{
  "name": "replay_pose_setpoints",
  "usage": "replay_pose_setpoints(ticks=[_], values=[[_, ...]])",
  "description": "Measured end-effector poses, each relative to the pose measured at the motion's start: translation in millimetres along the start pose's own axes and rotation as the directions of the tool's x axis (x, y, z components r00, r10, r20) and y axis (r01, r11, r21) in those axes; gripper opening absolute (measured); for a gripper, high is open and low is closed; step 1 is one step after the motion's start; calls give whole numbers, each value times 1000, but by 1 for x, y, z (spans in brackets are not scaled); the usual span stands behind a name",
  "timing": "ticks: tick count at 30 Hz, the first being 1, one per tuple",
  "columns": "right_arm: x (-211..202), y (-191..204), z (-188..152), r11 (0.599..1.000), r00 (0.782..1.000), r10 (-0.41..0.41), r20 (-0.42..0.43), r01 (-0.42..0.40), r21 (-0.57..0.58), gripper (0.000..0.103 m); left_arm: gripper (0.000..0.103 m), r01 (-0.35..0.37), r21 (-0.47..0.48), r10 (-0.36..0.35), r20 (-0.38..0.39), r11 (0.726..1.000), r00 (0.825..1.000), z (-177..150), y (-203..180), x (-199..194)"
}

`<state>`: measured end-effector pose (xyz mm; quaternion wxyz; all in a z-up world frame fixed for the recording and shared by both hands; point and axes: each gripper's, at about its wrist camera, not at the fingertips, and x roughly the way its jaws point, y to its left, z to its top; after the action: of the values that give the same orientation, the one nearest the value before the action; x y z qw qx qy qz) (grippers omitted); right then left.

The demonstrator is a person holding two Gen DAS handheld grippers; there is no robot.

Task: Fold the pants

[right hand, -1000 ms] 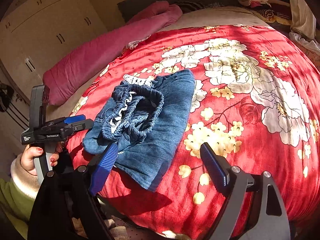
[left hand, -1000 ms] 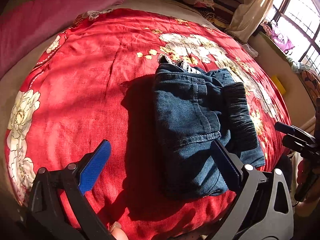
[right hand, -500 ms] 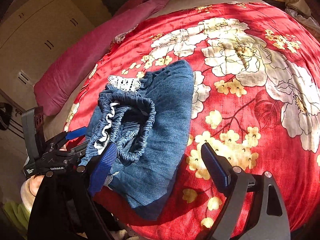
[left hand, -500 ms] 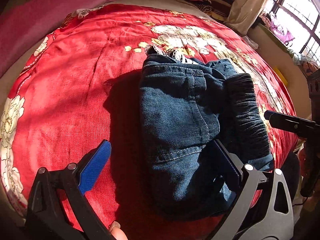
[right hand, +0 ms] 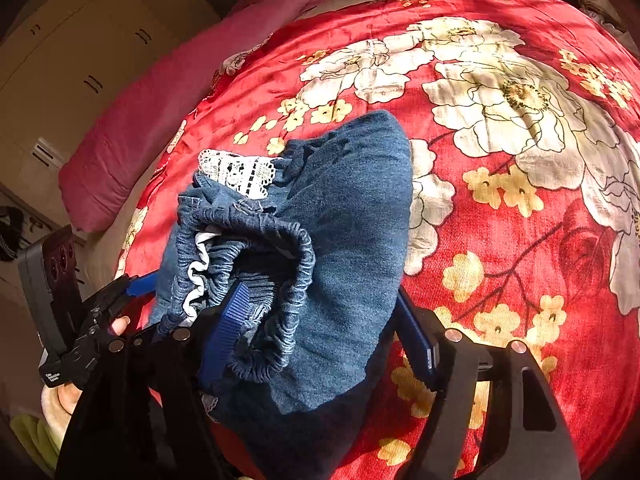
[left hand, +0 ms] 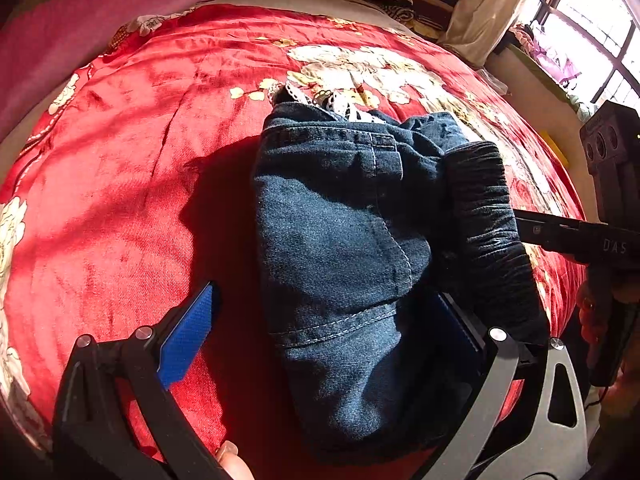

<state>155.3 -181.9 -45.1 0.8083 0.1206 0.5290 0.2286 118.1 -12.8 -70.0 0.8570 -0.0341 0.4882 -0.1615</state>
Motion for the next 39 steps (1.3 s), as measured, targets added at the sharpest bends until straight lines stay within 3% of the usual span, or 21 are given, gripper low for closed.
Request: replay_pose_setpoints(ticks=[8, 11, 13, 15, 18, 21, 24, 31, 39], values=[[17, -10, 9, 1000, 1000, 14, -10, -14, -11, 55, 93, 30, -20, -30, 4, 999, 1000, 4, 0, 4], [20, -8, 10, 999, 999, 44, -13, -45, -23, 39, 93, 41, -23, -41, 6, 999, 999, 5, -1, 6], [21, -4, 11, 998, 998, 53, -13, -54, -43, 28, 85, 53, -23, -53, 2, 998, 999, 6, -2, 6], [21, -1, 11, 997, 999, 46, -8, -47, -62, 25, 64, 70, -16, -70, 4, 997, 998, 6, -6, 4], [17, 1, 10, 997, 1000, 27, 8, -26, -72, 17, 49, 52, 9, -52, 2, 999, 999, 7, -13, 3], [13, 5, 7, 995, 999, 9, 31, -6, -99, 16, 35, 44, 13, -44, 12, 999, 999, 10, -16, -1], [7, 11, 5, 993, 999, 2, 54, 5, -116, 15, 29, 23, 33, -24, 26, 999, 999, 12, -21, -8], [-15, 24, 11, 988, 994, 1, 107, 15, -157, 15, 26, 32, 48, -35, 55, 998, 998, 22, -28, -25], [-37, 21, 38, 986, 985, -3, 173, 32, -163, 15, 26, 34, 87, -43, 105, 996, 994, 55, -38, -37]])
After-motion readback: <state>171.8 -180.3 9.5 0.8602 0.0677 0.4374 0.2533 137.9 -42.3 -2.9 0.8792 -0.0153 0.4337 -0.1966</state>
